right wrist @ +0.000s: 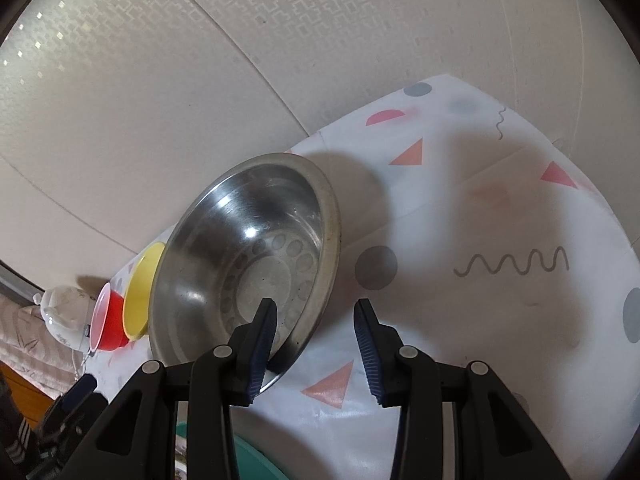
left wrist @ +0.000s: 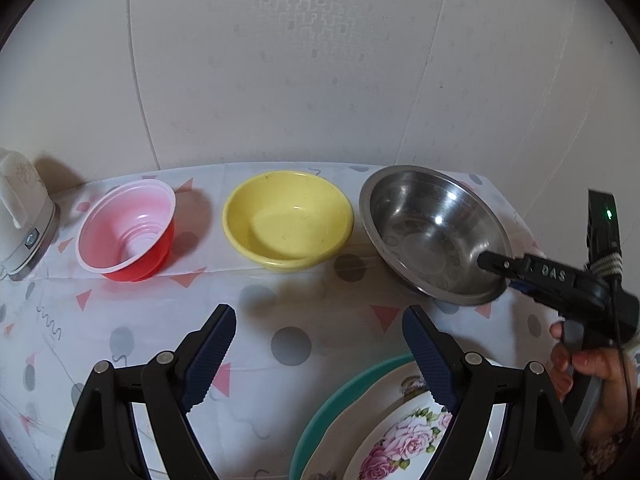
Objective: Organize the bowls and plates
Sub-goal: 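Move both grippers to the steel bowl and grasp its rim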
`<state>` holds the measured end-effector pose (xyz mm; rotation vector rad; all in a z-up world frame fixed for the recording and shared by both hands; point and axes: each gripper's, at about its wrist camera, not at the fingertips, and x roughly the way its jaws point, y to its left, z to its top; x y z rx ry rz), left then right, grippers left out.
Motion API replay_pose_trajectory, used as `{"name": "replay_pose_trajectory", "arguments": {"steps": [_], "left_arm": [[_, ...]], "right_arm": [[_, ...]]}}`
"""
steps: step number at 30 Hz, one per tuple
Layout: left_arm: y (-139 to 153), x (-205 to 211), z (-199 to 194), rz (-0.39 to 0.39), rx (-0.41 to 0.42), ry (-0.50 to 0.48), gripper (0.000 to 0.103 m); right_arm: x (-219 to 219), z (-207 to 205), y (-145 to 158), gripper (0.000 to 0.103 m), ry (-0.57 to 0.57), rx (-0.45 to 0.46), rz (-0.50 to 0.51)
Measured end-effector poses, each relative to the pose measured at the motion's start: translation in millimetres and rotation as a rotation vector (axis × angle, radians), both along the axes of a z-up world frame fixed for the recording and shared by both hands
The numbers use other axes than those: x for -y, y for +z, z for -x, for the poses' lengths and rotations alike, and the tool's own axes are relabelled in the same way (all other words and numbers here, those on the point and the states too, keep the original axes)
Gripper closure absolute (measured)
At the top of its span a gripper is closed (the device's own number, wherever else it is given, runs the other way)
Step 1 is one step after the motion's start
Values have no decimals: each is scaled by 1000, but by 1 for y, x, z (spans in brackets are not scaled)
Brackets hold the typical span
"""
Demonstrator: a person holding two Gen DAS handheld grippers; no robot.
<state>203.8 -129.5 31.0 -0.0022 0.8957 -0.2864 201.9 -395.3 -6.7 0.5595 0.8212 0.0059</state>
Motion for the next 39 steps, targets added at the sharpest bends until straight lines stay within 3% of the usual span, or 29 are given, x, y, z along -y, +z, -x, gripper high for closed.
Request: {"name": "replay_pose_trajectory", "arguments": {"steps": [11, 19, 22, 27, 29, 33, 39], "left_arm": [[-3, 30, -31, 4, -40, -34, 18], [-26, 51, -59, 7, -145, -80, 24], [-28, 55, -62, 14, -138, -92, 35], [-27, 61, -61, 36, -139, -141, 74], [-25, 68, -59, 20, -122, -158, 82], [-20, 77, -51, -37, -76, -173, 82], [-12, 71, -36, -29, -53, -182, 82]], "right_arm": [[3, 20, 0, 69, 16, 56, -19], [6, 30, -9, 71, 13, 67, -34], [7, 29, -11, 71, 20, 71, -37], [4, 31, -11, 73, 33, 91, -49], [1, 31, -8, 79, 37, 102, -41], [-6, 33, -4, 80, 34, 106, 14], [-4, 41, -5, 83, 31, 111, 3]]}}
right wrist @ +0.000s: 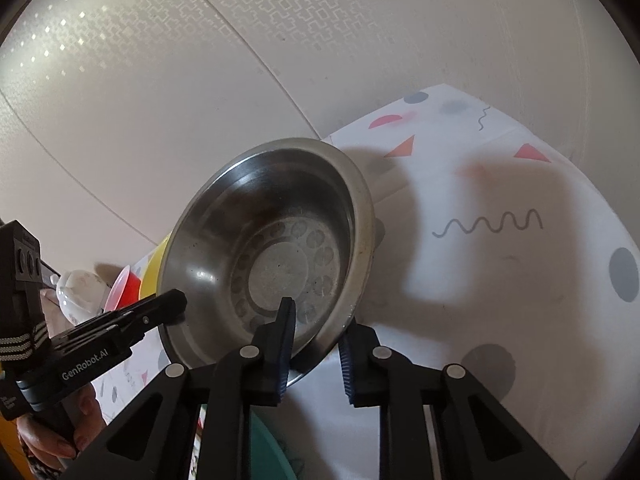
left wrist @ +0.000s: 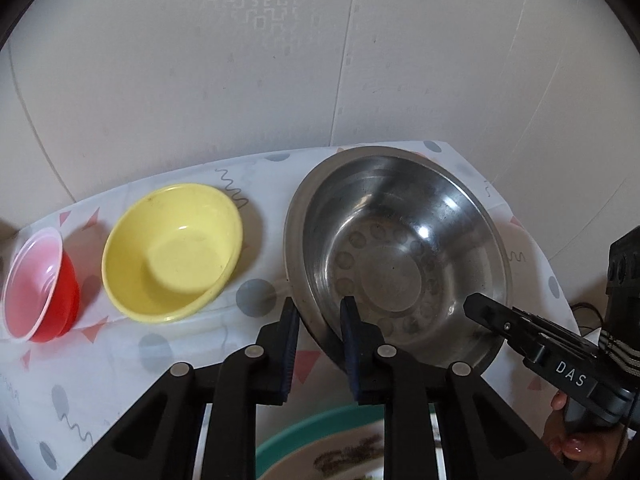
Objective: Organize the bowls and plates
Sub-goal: 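Move both grippers to the steel bowl and grasp its rim, then lift the steel bowl with both grippers and lower it beside the plate stack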
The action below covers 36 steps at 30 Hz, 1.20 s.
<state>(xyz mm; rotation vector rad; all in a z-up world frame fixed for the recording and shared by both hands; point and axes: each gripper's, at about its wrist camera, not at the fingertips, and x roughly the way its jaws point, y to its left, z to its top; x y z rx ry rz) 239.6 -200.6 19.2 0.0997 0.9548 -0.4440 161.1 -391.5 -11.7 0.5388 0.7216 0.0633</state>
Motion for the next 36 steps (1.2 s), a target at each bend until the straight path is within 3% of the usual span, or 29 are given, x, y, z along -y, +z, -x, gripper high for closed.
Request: {"name": "replay_pose_trajectory", "arguments": {"steps": [7, 21, 36], "left_arm": [[8, -30, 15, 54, 24, 20, 82], [33, -84, 73, 65, 158, 120, 80], [34, -148, 128, 106, 184, 232, 79]], "right_arm": [[-10, 12, 14, 83, 7, 28, 14], [-58, 39, 42, 83, 94, 101, 35], [-119, 56, 50, 83, 209, 132, 45]]}}
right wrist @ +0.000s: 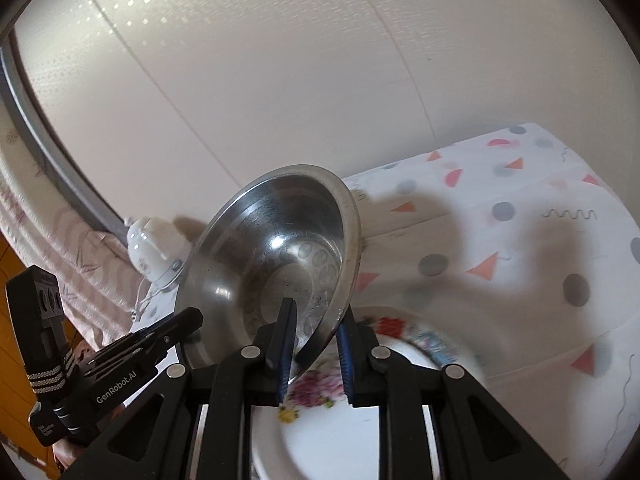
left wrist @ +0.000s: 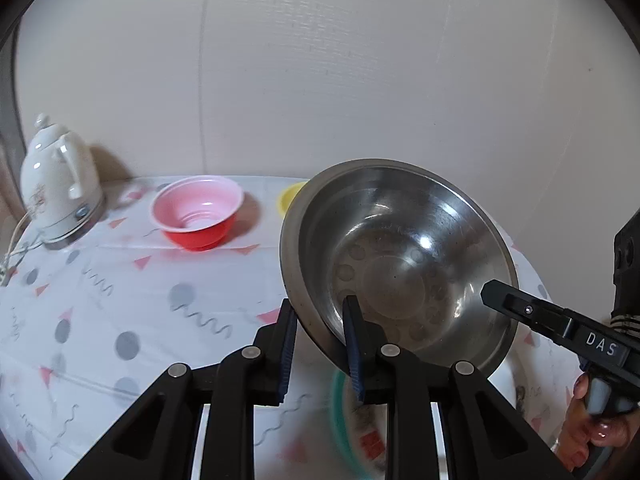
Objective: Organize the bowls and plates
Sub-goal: 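Lift the steel bowl with both grippers and lower it beside the plate stack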
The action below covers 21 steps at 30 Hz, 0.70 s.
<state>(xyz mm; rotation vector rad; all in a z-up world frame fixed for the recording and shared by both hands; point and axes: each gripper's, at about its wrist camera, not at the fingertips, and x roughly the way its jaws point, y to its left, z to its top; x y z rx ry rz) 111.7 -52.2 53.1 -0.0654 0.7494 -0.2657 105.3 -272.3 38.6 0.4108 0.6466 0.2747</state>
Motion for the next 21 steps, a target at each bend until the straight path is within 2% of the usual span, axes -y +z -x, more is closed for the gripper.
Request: {"name": "replay_pose_trajectory", "arguments": {"steps": [13, 21], "left_arm": [[-1, -61, 33, 6, 8, 111, 78], [-9, -90, 45, 20, -17, 157, 78]], "right_arm": [[-65, -9, -14, 83, 110, -28, 32], [-96, -15, -24, 83, 162, -59, 50]]}}
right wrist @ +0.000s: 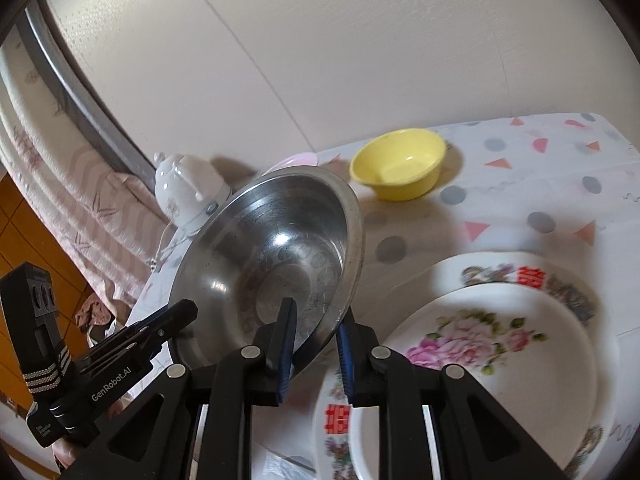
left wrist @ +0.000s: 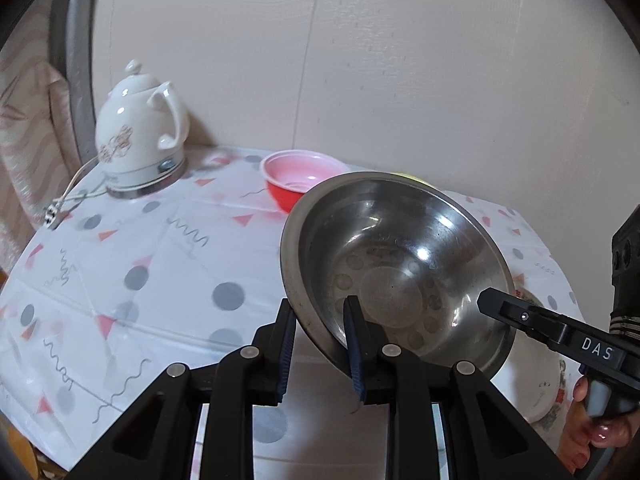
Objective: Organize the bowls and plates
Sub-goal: 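Lift the steel bowl with both grippers and lower it beside the plate stack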
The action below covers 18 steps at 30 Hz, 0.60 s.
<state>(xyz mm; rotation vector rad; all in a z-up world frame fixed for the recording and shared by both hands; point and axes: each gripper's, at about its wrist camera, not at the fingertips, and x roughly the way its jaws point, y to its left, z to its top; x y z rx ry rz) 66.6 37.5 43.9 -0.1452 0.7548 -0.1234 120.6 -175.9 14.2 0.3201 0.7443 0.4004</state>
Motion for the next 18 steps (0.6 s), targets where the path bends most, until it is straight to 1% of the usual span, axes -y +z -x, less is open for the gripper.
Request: {"name": "replay_pose_trajectory", "arguments": {"steps": [10, 18], "left_arm": [[-21, -27, -1, 18, -37, 35, 78], [-38, -36, -1, 27, -86, 48, 77]], "right_arm": [[-24, -5, -11, 83, 46, -35, 18], [-35, -7, -25, 83, 67, -85, 36]]}}
